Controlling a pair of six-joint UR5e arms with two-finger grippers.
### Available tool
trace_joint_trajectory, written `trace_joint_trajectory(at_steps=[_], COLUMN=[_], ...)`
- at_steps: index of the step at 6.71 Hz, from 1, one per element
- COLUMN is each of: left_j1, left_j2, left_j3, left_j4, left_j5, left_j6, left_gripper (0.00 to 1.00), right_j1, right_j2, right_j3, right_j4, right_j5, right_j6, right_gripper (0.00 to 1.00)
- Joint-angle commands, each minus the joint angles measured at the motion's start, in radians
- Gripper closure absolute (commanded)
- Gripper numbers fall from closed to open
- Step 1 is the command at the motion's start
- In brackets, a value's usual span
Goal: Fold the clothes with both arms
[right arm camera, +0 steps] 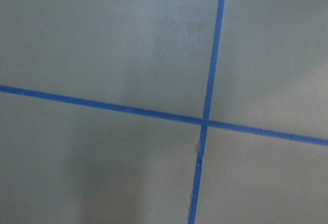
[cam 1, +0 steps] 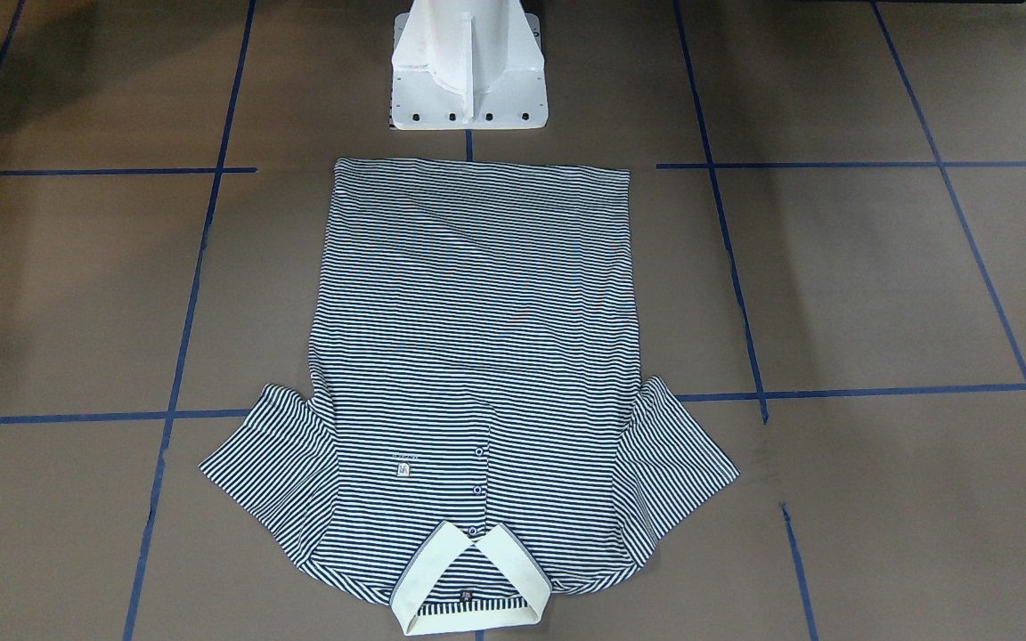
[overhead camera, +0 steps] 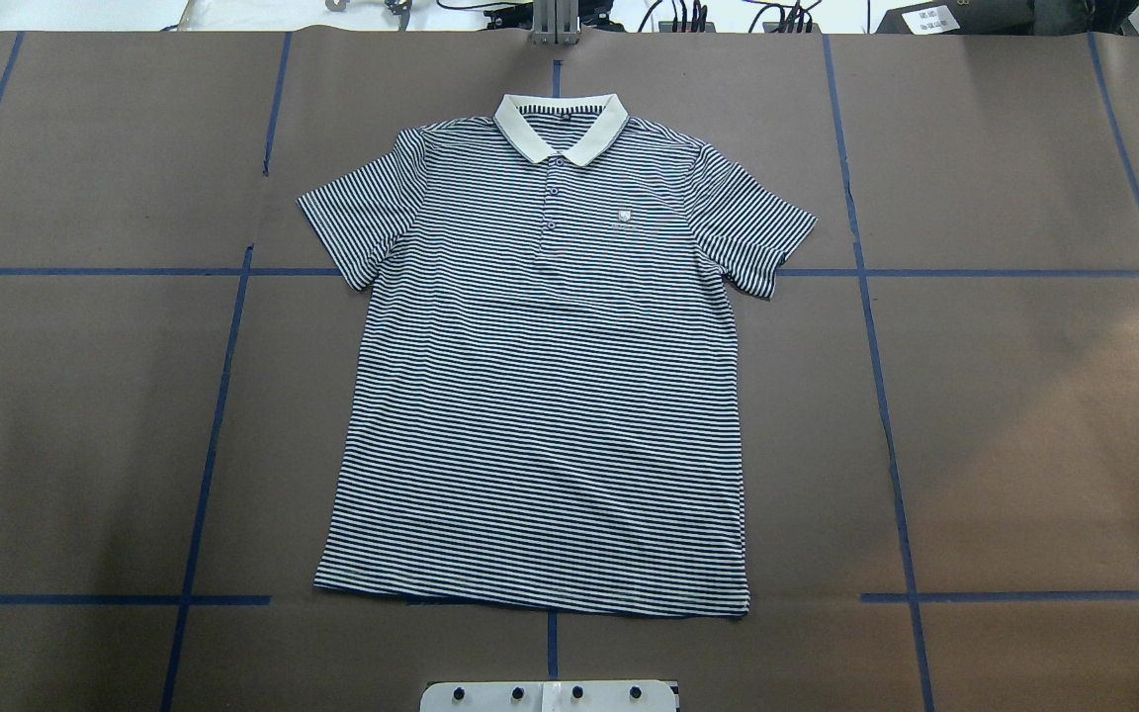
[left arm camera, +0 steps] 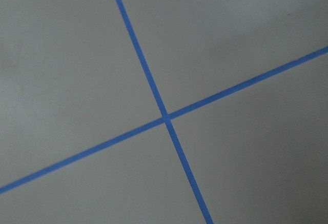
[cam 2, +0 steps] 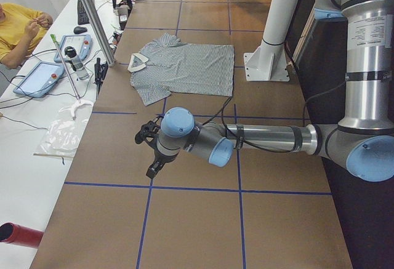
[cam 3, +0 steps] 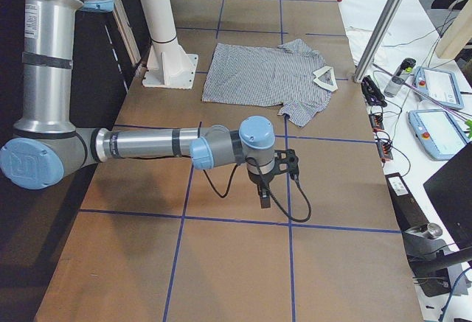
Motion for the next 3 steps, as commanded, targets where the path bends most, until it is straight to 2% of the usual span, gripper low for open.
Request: trace_joint_trajectory(at_steps=[1, 2, 3], left_j1=[0.008, 0.047, 0.055], left_j2=[-0.176, -0.189, -0.191], left_j3=[0.120, 0.130, 0.132], left_j4=[-0.205, -0.213, -0.231], left_j5=[-0.009, -0.007, -0.007], left_j6=[-0.042, -0.115, -0.157], left_gripper=[0.00, 0.00, 0.00], right_j1=[0.000, 0.000, -0.022], right_j2=[0.023, 0.037, 0.064], right_j3=[-0.109, -0.171, -0.165], right_j4=[0.184, 0.302, 0.365], right_j5=[0.051, 0.139, 0.125], right_j6=[0.007, 0.004, 0.135], right_gripper=[0.00, 0.00, 0.00])
